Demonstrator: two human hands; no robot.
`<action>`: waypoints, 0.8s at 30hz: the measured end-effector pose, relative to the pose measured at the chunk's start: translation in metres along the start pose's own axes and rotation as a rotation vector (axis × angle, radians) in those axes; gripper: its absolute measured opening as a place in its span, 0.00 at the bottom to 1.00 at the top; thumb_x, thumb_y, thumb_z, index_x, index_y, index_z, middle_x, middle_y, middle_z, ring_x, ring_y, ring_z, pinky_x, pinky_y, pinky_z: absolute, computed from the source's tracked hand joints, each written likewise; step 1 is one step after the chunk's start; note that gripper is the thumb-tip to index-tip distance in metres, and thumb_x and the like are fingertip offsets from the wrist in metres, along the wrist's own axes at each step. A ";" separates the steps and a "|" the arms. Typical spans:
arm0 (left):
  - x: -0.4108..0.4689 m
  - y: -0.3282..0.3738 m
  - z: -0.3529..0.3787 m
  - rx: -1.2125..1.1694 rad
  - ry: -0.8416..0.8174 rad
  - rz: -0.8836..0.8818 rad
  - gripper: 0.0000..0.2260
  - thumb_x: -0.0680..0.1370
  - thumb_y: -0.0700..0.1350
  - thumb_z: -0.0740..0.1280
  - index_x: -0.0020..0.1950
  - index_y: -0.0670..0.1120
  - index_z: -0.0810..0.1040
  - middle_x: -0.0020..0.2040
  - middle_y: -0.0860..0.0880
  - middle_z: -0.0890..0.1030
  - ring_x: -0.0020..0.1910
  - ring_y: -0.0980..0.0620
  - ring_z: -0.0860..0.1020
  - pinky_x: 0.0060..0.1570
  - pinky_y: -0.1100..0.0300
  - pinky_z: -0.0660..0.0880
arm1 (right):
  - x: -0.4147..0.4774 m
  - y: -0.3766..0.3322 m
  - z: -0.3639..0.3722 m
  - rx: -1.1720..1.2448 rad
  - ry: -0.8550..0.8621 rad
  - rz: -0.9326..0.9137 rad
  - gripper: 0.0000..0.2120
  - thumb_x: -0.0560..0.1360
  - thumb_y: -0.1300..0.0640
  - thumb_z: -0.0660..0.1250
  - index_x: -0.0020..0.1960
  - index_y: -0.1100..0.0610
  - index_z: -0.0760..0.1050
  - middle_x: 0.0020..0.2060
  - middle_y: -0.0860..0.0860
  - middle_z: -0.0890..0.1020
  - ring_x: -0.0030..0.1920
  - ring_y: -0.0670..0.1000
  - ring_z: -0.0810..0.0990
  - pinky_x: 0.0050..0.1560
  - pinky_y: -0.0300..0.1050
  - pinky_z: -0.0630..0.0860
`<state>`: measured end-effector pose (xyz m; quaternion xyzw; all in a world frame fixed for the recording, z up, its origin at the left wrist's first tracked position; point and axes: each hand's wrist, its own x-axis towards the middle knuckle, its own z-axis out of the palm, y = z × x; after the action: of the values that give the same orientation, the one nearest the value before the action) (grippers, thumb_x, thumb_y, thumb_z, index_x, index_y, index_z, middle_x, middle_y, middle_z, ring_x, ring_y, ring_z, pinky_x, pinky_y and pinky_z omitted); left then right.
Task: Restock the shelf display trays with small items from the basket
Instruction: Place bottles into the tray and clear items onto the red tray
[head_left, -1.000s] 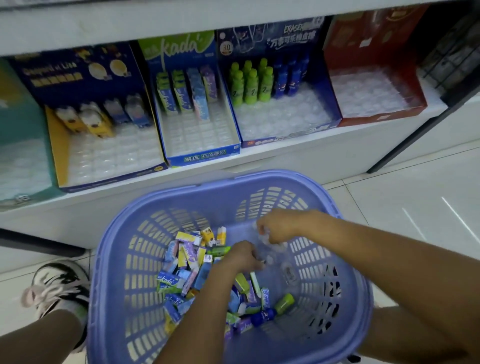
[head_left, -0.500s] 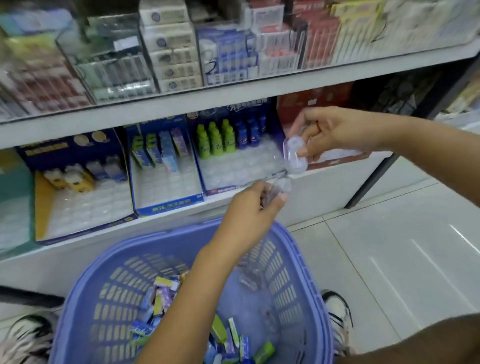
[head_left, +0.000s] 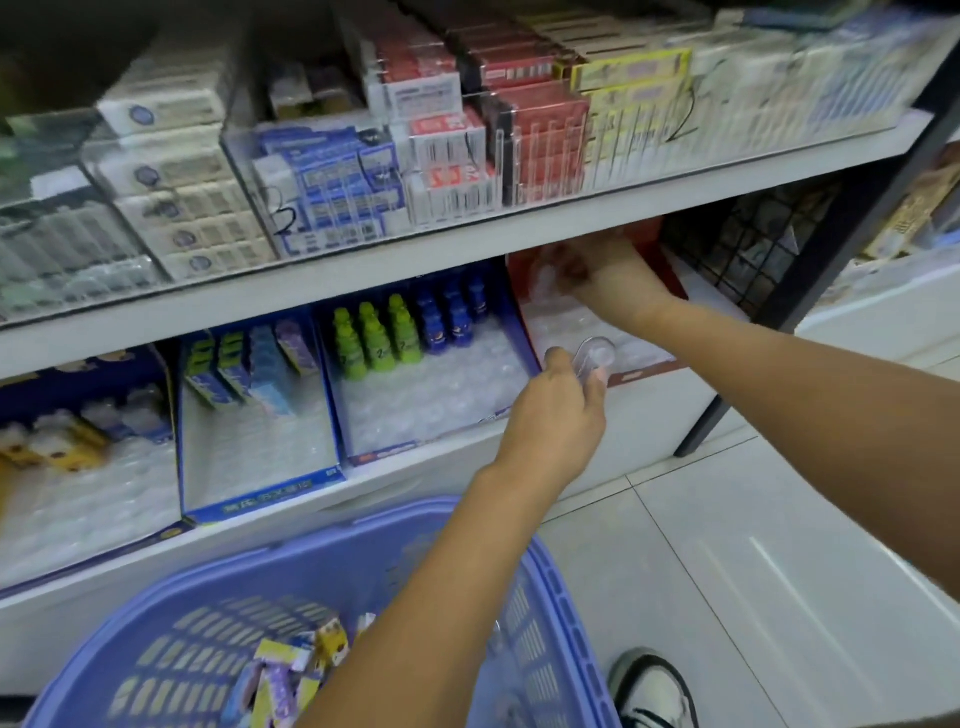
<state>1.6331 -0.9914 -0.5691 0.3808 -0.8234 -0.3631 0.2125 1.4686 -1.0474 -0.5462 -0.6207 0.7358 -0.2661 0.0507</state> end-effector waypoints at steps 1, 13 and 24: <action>0.001 0.000 0.002 -0.006 0.018 -0.015 0.15 0.82 0.52 0.56 0.55 0.40 0.68 0.48 0.38 0.79 0.47 0.38 0.76 0.37 0.54 0.65 | 0.001 0.001 0.004 0.005 -0.010 -0.032 0.13 0.73 0.64 0.65 0.57 0.59 0.75 0.46 0.58 0.82 0.47 0.57 0.80 0.52 0.50 0.75; 0.006 -0.001 0.006 -0.116 0.128 -0.150 0.20 0.81 0.57 0.54 0.55 0.40 0.71 0.49 0.40 0.80 0.48 0.40 0.77 0.46 0.50 0.74 | 0.003 0.010 0.017 -0.077 -0.029 -0.124 0.14 0.72 0.64 0.67 0.57 0.59 0.76 0.53 0.59 0.79 0.52 0.58 0.77 0.55 0.46 0.72; 0.012 0.011 0.017 0.039 0.259 -0.183 0.16 0.81 0.53 0.56 0.58 0.41 0.67 0.48 0.41 0.81 0.48 0.38 0.79 0.39 0.53 0.70 | -0.051 -0.012 -0.049 0.540 -0.471 0.265 0.20 0.64 0.43 0.75 0.47 0.56 0.79 0.36 0.53 0.85 0.34 0.49 0.83 0.38 0.37 0.80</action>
<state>1.6098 -0.9882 -0.5705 0.5018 -0.7579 -0.3127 0.2758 1.4706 -0.9845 -0.5125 -0.5287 0.6812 -0.2915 0.4142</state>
